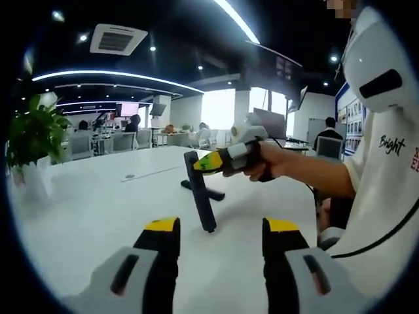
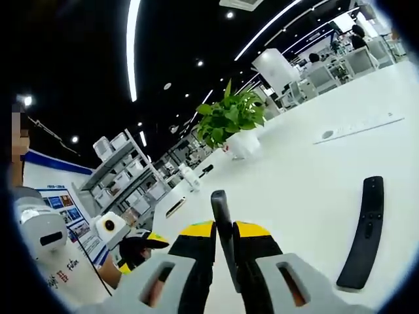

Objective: Pflip the remote and laser pointer to the front side, press the buttons, and align them neatly on the table

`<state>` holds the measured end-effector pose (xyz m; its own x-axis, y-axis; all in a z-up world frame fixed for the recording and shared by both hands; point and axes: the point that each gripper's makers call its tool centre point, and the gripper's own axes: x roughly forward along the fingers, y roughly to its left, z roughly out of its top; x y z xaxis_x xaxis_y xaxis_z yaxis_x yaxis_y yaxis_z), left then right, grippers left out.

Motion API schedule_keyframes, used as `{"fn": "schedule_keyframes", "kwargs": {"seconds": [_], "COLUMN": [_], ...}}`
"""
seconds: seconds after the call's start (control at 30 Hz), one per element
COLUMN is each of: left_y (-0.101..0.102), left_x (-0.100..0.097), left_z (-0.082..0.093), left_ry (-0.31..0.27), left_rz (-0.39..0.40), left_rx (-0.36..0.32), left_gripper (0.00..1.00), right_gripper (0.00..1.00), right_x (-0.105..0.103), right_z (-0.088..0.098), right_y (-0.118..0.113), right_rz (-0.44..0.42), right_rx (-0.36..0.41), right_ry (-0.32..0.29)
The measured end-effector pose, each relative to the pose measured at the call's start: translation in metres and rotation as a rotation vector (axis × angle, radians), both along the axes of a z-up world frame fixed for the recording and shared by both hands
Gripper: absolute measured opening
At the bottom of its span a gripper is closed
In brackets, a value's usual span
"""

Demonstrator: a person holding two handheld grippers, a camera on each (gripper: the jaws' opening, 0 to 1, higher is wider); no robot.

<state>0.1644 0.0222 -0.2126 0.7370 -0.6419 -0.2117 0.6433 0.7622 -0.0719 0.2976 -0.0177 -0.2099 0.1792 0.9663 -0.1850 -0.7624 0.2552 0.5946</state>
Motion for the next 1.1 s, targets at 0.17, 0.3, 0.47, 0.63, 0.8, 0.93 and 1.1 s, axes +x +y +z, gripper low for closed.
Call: {"fn": "schedule_keyframes", "kwargs": {"seconds": [0.17,0.3,0.47,0.63,0.8,0.93,1.1], "left_y": [0.001,0.0,0.0,-0.001,-0.002,0.002,0.011], "left_x": [-0.003,-0.002,-0.002,-0.003,-0.005,-0.008,-0.008], "left_z": [-0.002,-0.005,-0.005,-0.008,-0.008,-0.008,-0.005], "left_ry": [0.007,0.015,0.016,0.026,0.026,0.022,0.017], "left_rz": [0.002,0.005,0.012,0.02,0.034,0.052,0.082], "left_rx": [-0.004,-0.004,-0.001,0.012,0.011,0.023,0.029], "left_gripper": [0.5,0.5,0.5,0.5,0.5,0.5,0.5], "right_gripper": [0.14,0.14,0.14,0.14,0.14,0.14,0.14], "right_x": [-0.003,0.0,0.003,0.005,0.008,0.01,0.014], "right_z": [0.002,-0.002,-0.003,-0.003,-0.004,-0.005,-0.002], "right_y": [0.007,0.006,0.005,0.003,0.007,0.009,0.009], "right_rz": [0.033,0.027,0.015,0.006,0.014,0.023,0.027], "right_rx": [0.047,0.033,0.034,0.033,0.051,0.043,0.031], "right_ry": [0.031,0.034,0.031,0.033,0.04,0.041,0.032]}}
